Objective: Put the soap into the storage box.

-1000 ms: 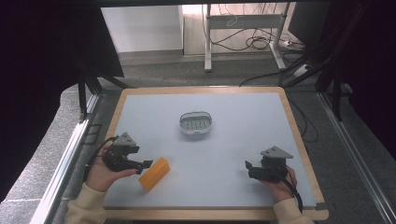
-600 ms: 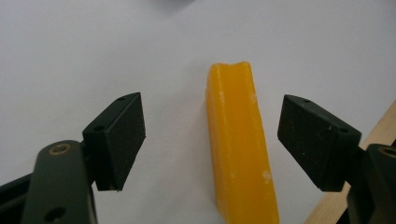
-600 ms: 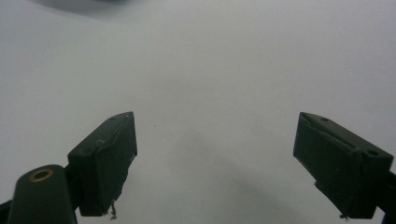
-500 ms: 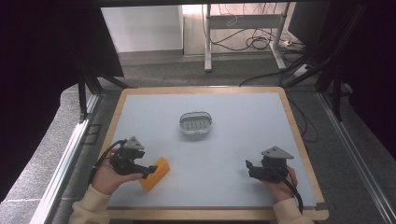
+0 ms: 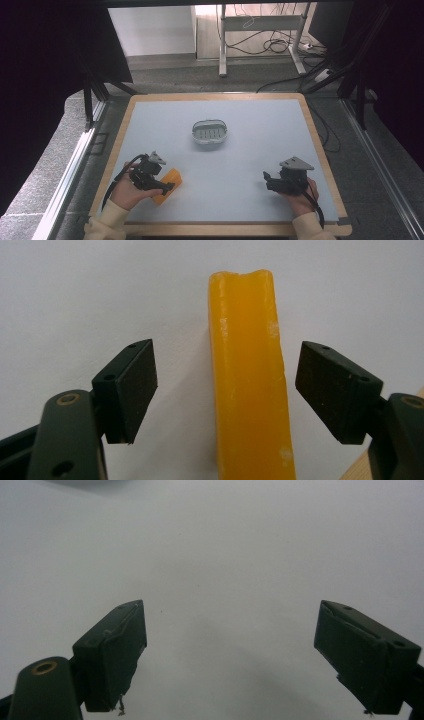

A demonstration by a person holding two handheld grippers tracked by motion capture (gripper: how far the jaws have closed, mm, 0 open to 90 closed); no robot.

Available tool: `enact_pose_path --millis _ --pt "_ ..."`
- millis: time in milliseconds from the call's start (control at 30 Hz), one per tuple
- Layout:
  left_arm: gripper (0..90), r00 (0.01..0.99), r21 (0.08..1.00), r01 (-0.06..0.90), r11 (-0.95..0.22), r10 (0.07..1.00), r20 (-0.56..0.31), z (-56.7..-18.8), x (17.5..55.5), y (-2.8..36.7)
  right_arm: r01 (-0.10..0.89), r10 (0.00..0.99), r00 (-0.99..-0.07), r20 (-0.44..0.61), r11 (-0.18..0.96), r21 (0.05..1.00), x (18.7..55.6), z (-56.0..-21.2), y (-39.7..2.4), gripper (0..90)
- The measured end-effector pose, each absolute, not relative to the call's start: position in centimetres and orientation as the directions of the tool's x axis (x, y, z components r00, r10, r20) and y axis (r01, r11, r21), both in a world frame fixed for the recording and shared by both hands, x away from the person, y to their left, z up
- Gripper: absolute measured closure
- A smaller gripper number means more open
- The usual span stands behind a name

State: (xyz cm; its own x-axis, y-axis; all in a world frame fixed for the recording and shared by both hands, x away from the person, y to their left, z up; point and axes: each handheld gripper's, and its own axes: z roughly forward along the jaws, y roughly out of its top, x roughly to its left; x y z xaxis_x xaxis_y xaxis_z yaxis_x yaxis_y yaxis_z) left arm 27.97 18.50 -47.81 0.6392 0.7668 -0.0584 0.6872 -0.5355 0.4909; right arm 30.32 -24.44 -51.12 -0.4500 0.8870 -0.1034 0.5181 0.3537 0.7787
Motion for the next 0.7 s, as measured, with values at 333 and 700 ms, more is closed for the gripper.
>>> enact_pose_path --millis 333,700 --pt "29.2 0.635 0.441 0.701 -0.561 0.772 -0.026 -48.7 28.1 17.5 0.506 0.890 -0.440 -0.122 0.358 0.785 30.2 -51.0 -24.3 14.3" --pt "49.0 0.626 0.375 0.725 -0.578 0.780 -0.007 -50.0 28.5 16.2 0.513 0.891 -0.435 -0.129 0.362 0.778 30.3 -51.1 -24.3 14.5"
